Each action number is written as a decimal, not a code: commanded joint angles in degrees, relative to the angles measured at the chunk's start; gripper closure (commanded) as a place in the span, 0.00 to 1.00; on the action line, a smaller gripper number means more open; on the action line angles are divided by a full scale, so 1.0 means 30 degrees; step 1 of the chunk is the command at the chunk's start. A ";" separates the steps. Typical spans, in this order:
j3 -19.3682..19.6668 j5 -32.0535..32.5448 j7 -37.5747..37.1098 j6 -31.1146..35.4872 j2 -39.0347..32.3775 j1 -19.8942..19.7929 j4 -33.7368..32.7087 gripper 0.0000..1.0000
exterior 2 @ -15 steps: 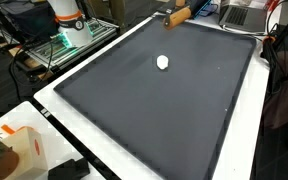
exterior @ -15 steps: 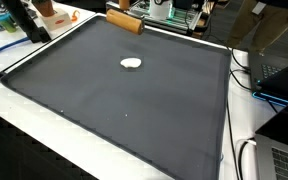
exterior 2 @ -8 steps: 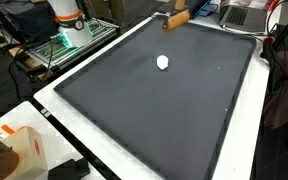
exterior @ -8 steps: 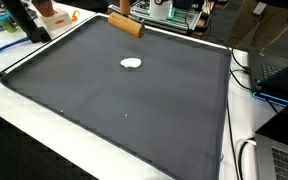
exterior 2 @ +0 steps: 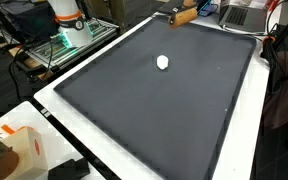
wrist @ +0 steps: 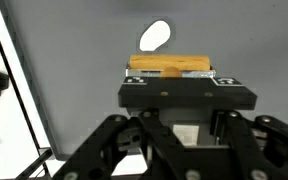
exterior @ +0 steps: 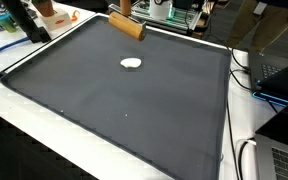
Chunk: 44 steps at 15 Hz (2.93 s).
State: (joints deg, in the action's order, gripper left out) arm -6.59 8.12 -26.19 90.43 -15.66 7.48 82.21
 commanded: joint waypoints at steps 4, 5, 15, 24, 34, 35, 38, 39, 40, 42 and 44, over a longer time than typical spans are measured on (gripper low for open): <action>0.1034 0.0304 -0.0943 -0.3194 -0.3544 0.1088 -0.5188 0.77; 0.1172 0.0237 -0.1017 -0.3654 -0.4047 0.1169 -0.5851 0.77; 0.1255 -0.0109 -0.0567 -0.4167 -0.5405 0.0964 -0.7267 0.77; 0.1202 -0.0948 0.1374 -0.6580 -0.7577 0.0684 -1.0314 0.77; 0.1484 -0.0694 0.3508 -0.7397 -1.0777 0.0701 -1.4452 0.77; 0.1514 -0.0759 0.3323 -0.7470 -1.0975 0.0691 -1.4720 0.77; 0.1468 -0.0824 0.3062 -0.6581 -1.0399 0.0728 -1.3318 0.52; 0.1468 -0.0823 0.3062 -0.6581 -1.0406 0.0733 -1.3312 0.52; 0.1468 -0.0824 0.3062 -0.6580 -1.0403 0.0735 -1.3313 0.77; 0.1470 -0.0790 0.3214 -0.6539 -1.0662 0.0713 -1.3574 0.77; 0.1492 -0.0726 0.3375 -0.6584 -1.0990 0.0706 -1.3831 0.77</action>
State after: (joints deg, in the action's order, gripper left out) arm -2.19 5.65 -16.93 70.77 -47.27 9.68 42.26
